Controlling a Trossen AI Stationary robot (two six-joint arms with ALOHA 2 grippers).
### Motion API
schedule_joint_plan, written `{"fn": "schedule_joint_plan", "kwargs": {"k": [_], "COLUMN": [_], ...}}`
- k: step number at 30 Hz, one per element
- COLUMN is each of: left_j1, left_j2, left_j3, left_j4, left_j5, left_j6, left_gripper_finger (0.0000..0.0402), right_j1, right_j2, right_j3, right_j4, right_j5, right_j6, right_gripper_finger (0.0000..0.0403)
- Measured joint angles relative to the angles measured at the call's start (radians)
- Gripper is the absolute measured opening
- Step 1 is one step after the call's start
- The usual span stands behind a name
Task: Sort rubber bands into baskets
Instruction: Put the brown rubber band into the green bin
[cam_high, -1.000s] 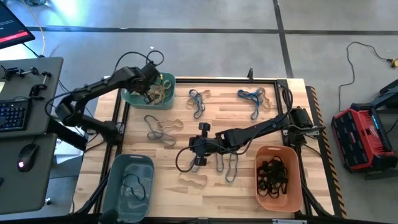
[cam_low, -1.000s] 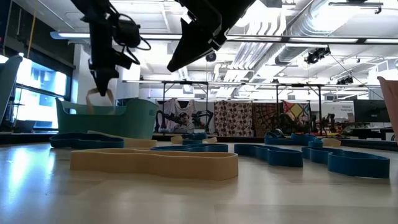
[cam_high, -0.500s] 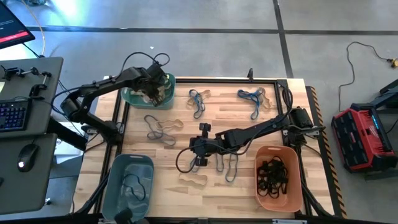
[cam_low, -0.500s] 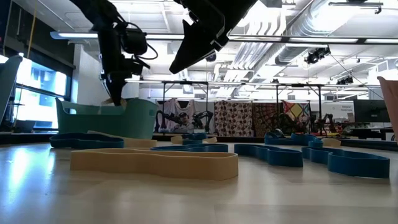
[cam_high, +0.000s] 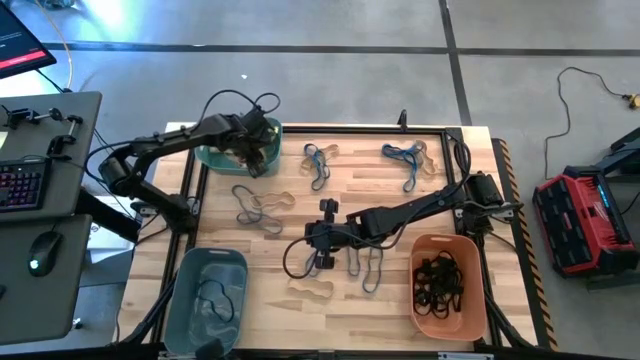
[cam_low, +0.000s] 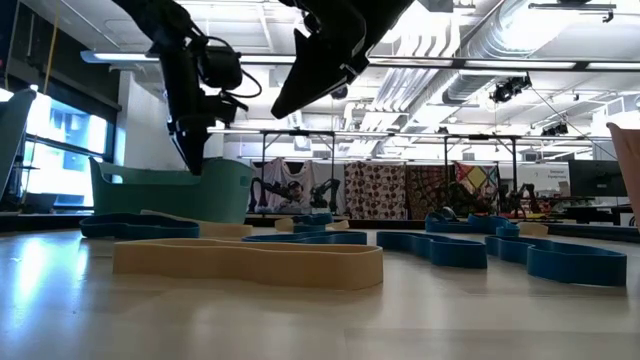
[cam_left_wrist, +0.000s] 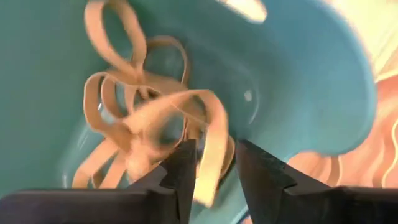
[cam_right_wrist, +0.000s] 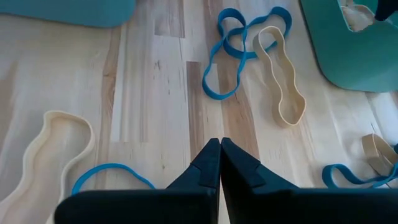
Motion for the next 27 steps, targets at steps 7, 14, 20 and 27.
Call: {"fn": "schedule_joint_plan", "kwargs": {"k": [7,14,20,27], "left_j1": [-0.034,-0.055,-0.096,-0.177], "left_j2": [-0.045,-0.173,-0.339,-0.528], "left_j3": [-0.045,-0.105,-0.202,-0.312], "left_j4": [0.154,0.296,0.435,0.556], "left_j5": [0.004,0.070,0.146,0.158], "left_j6": [0.009,-0.001,-0.037,-0.089], "left_gripper_finger": [0.0120,0.0120,0.0120,0.0120], "right_j1": [0.000,-0.031,-0.068,-0.081], "right_j2": [0.000,0.000,0.000,-0.044], "right_j3": [0.000,-0.113,-0.225,-0.274], "right_j4": [-0.005,0.239,0.408,0.423], "right_j5": [-0.013,-0.171,-0.214,-0.204], "right_j6": [0.017,-0.017,0.025,0.034], "right_gripper_finger": [0.0000,0.0000,0.0000,0.0000]}}
